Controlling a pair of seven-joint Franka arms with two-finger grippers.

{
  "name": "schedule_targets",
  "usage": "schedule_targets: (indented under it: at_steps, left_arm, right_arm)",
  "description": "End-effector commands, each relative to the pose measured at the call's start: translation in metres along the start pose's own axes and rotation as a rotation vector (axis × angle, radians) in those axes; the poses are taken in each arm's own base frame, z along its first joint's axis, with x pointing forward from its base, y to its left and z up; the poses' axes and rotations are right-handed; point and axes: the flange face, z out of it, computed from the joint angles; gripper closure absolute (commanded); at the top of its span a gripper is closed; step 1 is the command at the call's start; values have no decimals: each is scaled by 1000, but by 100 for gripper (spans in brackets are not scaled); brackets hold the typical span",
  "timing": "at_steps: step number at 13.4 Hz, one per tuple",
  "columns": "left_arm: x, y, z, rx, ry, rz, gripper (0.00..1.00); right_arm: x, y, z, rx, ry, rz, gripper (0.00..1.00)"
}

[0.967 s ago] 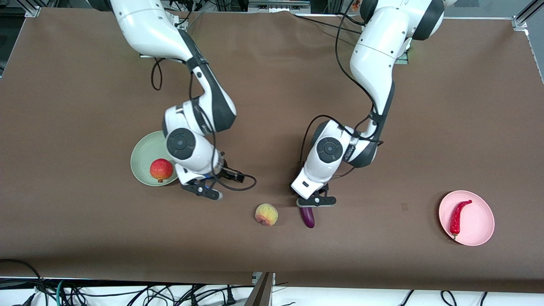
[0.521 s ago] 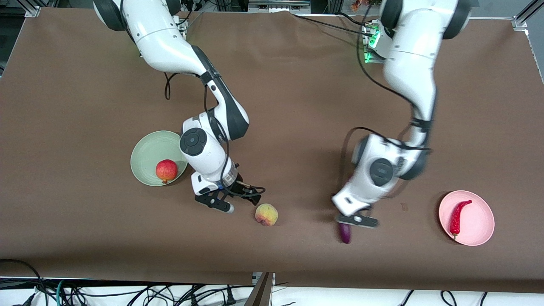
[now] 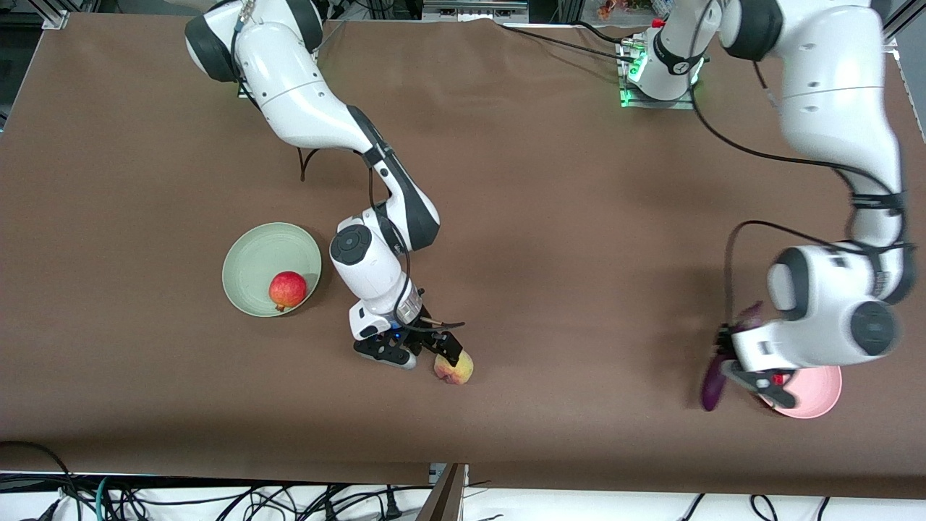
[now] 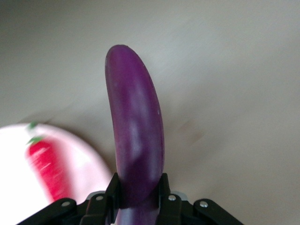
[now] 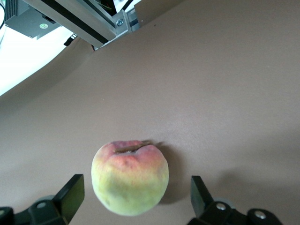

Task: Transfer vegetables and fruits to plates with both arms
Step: 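Carry the eggplant to the pink plate while the right gripper reaches peach, then lower the eggplant onto the pink plate while the right gripper grasps peach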

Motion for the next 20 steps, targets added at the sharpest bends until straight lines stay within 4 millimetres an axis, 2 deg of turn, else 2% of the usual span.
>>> schedule_targets:
  at_steps: [1,4,6,8,10,11,12,13,15,17,18,20]
  left_arm:
    - [-47,-46,-4,-24,14,17,100]
    - [-75,-73,1,-43,60,-11,100]
    - [-87,-86,14,-59,88,-57,100]
    - [-96,-92,29,-111,127,-116,100]
    - [-95,-90,43,-145,146,-143,100]
    - [-95,-90,47,-151,148,-151,100]
    - [-96,-91,51,-154,148,-156,100]
    - [-95,-92,52,-142,156,-159,90]
    - [-94,-92,52,-138,158,-162,52]
    - [-91,-93,44,-142,185,-178,0]
    - [-90,-94,37,-144,197,-182,0]
    - [-89,-94,33,-146,201,-183,0]
  right_arm:
    - [-2,-8,7,45,11,-14,0]
    - [-11,-2,20,56,28,-18,0]
    - [-16,0,26,55,28,-24,0]
    - [-17,1,27,53,28,-23,0]
    - [-16,0,26,55,29,-32,0]
    - [-15,1,26,54,30,-46,3]
    - [-15,1,26,54,30,-60,15]
    - [-15,1,26,53,31,-72,31]
    - [-12,1,24,55,34,-76,61]
    - [-9,1,21,57,34,-74,92]
    - [-11,-1,21,66,25,-68,100]
    - [-7,-5,14,73,16,-58,100]
